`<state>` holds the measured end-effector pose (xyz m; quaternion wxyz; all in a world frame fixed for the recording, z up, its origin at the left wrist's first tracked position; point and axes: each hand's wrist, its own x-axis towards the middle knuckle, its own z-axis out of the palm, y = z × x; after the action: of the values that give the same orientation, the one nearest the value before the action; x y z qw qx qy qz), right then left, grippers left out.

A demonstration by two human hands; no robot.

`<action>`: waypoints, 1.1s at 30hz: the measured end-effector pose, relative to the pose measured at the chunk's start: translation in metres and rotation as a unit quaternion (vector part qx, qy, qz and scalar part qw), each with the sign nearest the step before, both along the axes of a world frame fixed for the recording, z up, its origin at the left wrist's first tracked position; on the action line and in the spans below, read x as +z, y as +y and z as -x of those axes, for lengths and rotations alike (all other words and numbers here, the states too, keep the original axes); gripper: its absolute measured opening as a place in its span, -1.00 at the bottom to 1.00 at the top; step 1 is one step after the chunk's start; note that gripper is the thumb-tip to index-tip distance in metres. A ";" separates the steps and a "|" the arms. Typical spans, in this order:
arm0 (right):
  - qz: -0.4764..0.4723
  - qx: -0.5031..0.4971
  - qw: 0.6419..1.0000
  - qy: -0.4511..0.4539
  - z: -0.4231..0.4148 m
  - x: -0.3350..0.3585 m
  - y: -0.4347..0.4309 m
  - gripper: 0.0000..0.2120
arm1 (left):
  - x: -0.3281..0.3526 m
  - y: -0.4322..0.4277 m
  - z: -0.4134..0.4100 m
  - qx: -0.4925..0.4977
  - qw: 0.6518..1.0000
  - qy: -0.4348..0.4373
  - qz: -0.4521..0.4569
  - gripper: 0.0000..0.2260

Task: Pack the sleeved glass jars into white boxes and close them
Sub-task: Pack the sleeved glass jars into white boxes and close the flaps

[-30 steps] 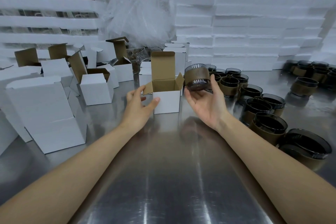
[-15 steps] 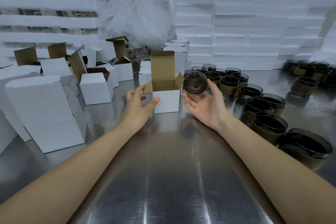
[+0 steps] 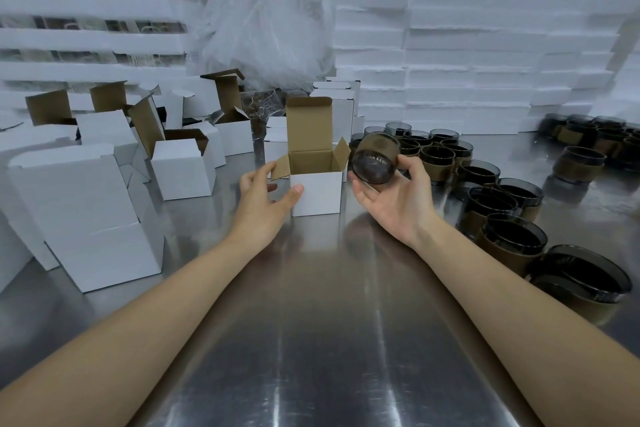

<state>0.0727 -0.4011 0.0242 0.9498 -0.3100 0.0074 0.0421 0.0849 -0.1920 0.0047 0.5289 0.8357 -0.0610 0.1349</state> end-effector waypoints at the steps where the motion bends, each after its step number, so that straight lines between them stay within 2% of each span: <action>1: -0.006 -0.004 1.000 -0.005 0.000 0.001 0.000 -0.59 | 0.000 0.000 0.000 -0.001 1.000 -0.001 0.003 -0.44; 8: -0.007 -0.050 0.998 -0.038 -0.004 -0.001 0.006 -0.68 | 0.001 0.000 0.001 -0.002 1.000 -0.002 -0.002 -0.44; 11: 0.044 -0.062 0.993 -0.085 -0.005 -0.003 0.005 -0.77 | 0.000 0.001 0.001 -0.002 1.000 -0.006 0.002 -0.44; 14: 0.099 -0.102 0.983 -0.118 -0.007 -0.004 0.003 -0.75 | 0.000 0.001 0.001 -0.003 1.000 -0.006 0.005 -0.44; 16: 0.141 -0.144 0.971 -0.124 -0.008 -0.004 0.003 -0.66 | 0.000 0.000 0.000 -0.003 1.000 -0.004 0.001 -0.43; 18: 0.252 -0.211 0.933 -0.144 -0.005 -0.004 0.004 -0.54 | -0.001 0.000 0.000 -0.004 1.000 -0.002 0.000 -0.42; 21: 0.386 -0.285 0.850 -0.217 -0.001 -0.004 0.006 -0.45 | 0.000 0.001 0.000 -0.007 1.000 -0.002 0.008 -0.42; 24: 0.450 -0.326 0.789 -0.262 0.002 -0.005 0.010 -0.41 | 0.000 0.001 0.001 -0.017 1.000 0.001 0.009 -0.41; 29: 0.494 -0.376 0.726 -0.297 0.004 -0.004 0.012 -0.41 | -0.001 0.002 0.001 -0.022 1.000 -0.004 0.012 -0.41; 30: 0.492 -0.381 0.723 -0.301 0.005 -0.004 0.012 -0.42 | 0.000 0.002 0.002 -0.025 1.000 -0.005 0.011 -0.41; 31: 0.477 -0.378 0.735 -0.300 0.006 -0.003 0.013 -0.43 | 0.000 0.002 0.002 -0.027 1.000 -0.008 0.010 -0.41; 33: 0.425 -0.356 0.777 -0.298 0.009 0.001 0.015 -0.47 | -0.001 0.002 0.003 -0.030 0.999 -0.022 0.007 -0.41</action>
<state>0.0637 -0.3865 0.0247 0.6235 -0.6543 -0.1494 -0.4010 0.0824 -0.1902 0.0041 0.5374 0.8265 -0.0962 0.1376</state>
